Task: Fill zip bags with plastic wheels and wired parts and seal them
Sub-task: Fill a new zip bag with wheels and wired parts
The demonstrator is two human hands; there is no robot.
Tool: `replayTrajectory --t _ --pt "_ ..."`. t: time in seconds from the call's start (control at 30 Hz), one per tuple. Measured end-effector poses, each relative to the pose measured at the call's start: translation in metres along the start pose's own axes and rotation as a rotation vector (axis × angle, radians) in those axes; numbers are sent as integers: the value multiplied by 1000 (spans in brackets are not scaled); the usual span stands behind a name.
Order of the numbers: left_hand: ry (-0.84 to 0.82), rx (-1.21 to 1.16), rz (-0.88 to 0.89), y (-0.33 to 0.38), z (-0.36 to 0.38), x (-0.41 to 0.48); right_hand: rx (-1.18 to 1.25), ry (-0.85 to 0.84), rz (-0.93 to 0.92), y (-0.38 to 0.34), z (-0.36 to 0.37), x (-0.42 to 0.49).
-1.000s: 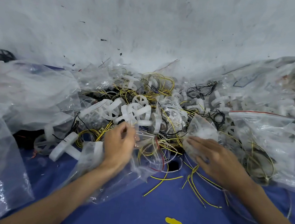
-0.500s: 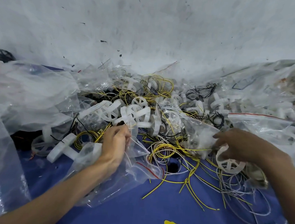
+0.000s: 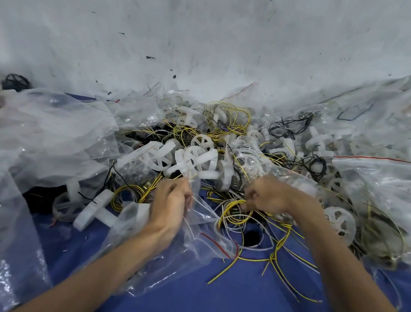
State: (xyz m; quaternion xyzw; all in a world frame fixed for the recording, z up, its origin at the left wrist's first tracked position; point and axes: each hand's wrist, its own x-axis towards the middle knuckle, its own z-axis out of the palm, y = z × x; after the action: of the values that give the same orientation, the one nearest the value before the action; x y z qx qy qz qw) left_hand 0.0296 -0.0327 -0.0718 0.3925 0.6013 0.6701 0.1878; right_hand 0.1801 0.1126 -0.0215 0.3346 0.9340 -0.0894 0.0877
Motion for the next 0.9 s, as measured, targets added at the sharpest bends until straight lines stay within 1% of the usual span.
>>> replayTrajectory --t 0.07,0.1,0.23,0.43,0.5,0.57,0.77,0.9 --pt "4 5 -3 -1 0 0 88 110 -63 5 -6 -2" --pt "1 9 -3 -1 0 -1 171 178 -90 7 -10 -5" --pt "-4 5 -18 3 0 -2 654 383 -179 10 -24 -18" --pt "-2 -20 -24 2 0 -2 1231 547 -301 11 -41 -31" --pt "-5 -19 -16 2 0 -1 1471 523 -407 9 -46 -35" --pt "-9 -19 -9 1 0 -1 1600 471 -477 7 -48 -37" --pt "-17 -45 11 0 1 0 1702 421 -507 7 -48 -38" --pt "-31 -71 10 1 1 0 1766 350 -503 11 -50 -38"
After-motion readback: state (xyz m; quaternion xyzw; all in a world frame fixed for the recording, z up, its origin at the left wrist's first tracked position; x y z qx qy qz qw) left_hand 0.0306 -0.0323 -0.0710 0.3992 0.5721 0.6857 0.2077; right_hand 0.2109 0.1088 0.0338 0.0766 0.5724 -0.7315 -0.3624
